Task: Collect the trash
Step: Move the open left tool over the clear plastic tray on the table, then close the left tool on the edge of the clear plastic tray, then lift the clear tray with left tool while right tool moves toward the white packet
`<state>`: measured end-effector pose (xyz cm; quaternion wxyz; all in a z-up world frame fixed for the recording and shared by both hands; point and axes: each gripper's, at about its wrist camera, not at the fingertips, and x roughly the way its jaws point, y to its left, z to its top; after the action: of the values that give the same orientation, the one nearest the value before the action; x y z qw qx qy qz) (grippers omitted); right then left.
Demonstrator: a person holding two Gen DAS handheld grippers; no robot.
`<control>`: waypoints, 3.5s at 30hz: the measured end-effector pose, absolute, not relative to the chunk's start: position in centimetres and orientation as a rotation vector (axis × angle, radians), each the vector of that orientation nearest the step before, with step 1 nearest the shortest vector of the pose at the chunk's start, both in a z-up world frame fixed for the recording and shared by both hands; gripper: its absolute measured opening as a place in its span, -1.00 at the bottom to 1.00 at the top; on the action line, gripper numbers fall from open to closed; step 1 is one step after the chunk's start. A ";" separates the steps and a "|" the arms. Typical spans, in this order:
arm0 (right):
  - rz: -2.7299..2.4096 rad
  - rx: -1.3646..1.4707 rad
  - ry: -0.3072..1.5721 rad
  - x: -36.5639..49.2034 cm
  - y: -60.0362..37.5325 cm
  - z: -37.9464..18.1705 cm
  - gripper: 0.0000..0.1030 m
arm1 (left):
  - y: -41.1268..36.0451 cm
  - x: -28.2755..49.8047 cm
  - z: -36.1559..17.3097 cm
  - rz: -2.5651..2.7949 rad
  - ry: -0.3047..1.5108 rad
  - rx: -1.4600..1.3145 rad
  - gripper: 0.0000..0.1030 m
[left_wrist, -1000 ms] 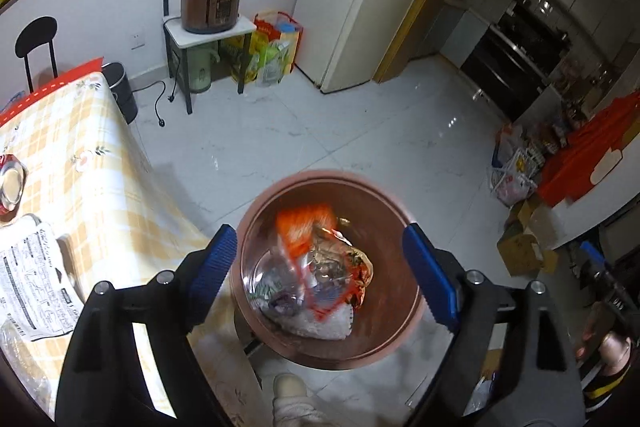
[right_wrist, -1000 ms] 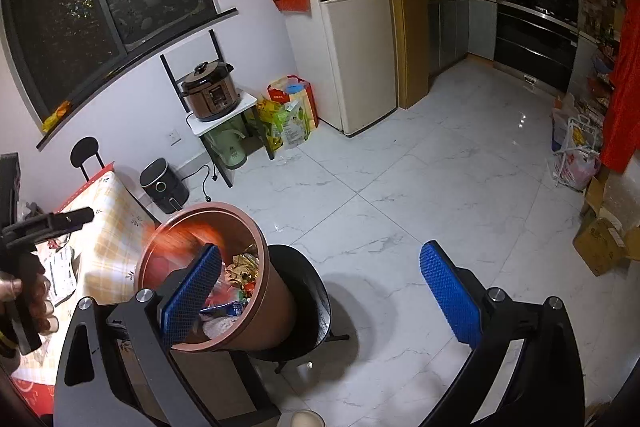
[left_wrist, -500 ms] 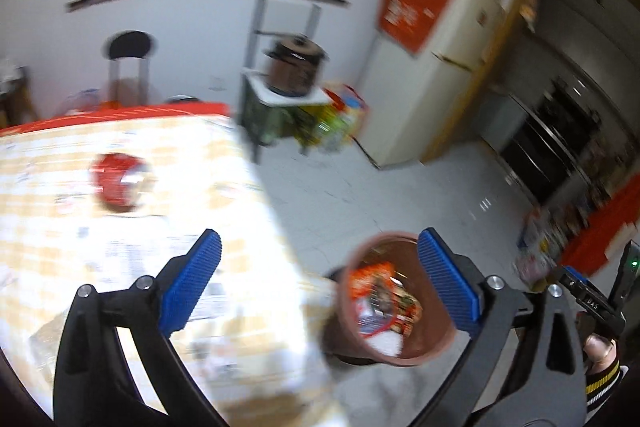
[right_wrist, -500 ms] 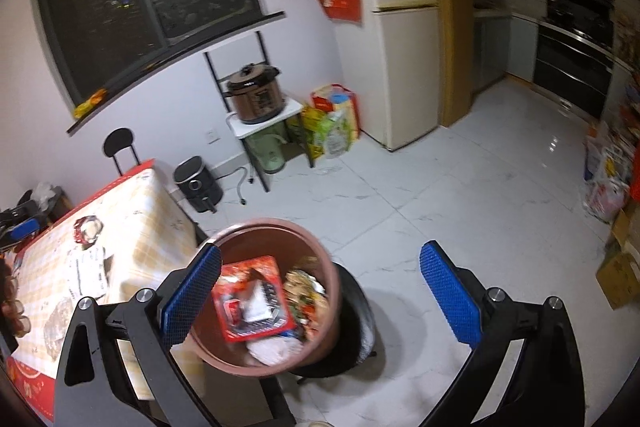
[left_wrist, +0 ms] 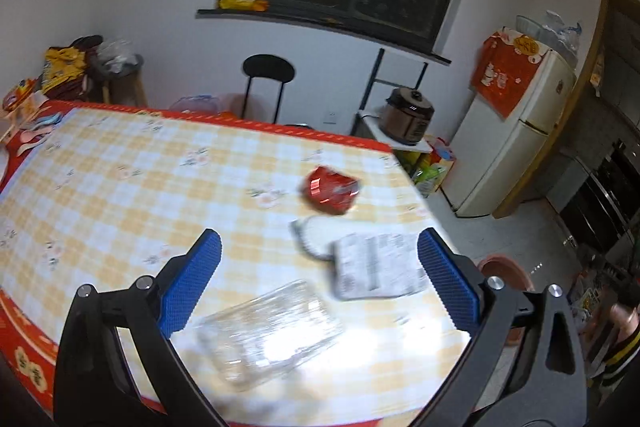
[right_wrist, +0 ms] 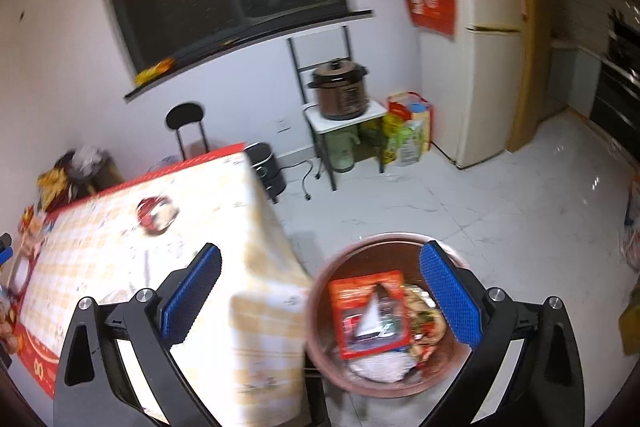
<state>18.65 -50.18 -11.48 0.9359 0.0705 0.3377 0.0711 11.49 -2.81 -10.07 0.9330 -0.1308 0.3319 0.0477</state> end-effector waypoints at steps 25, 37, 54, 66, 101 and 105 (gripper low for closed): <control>0.116 0.073 0.860 13.0 -28.2 -13.9 0.90 | 6.0 10.8 -26.8 -0.352 1.028 -0.122 0.88; 0.068 0.116 0.881 13.3 -28.5 -15.1 0.90 | 1.3 14.1 -29.2 -0.536 1.061 0.123 0.88; 0.007 0.159 0.874 13.4 -30.4 -15.0 0.90 | -0.3 15.5 -30.9 -0.588 1.075 0.247 0.78; 0.046 0.141 0.880 14.1 -29.3 -14.9 0.90 | -0.6 15.4 -31.1 -0.566 1.074 0.231 0.80; 0.148 -0.209 1.161 19.9 -17.5 -28.3 0.90 | 8.0 12.8 -30.4 -0.397 1.154 -0.315 -0.05; 0.158 -0.272 1.198 20.5 -16.9 -28.3 0.90 | 8.5 12.3 -30.9 -0.386 1.169 -0.350 -0.04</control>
<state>20.54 -16.86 -28.30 0.8143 -0.1273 0.5614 0.0741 12.31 8.50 -30.87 0.8023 -0.1632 0.5452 -0.1801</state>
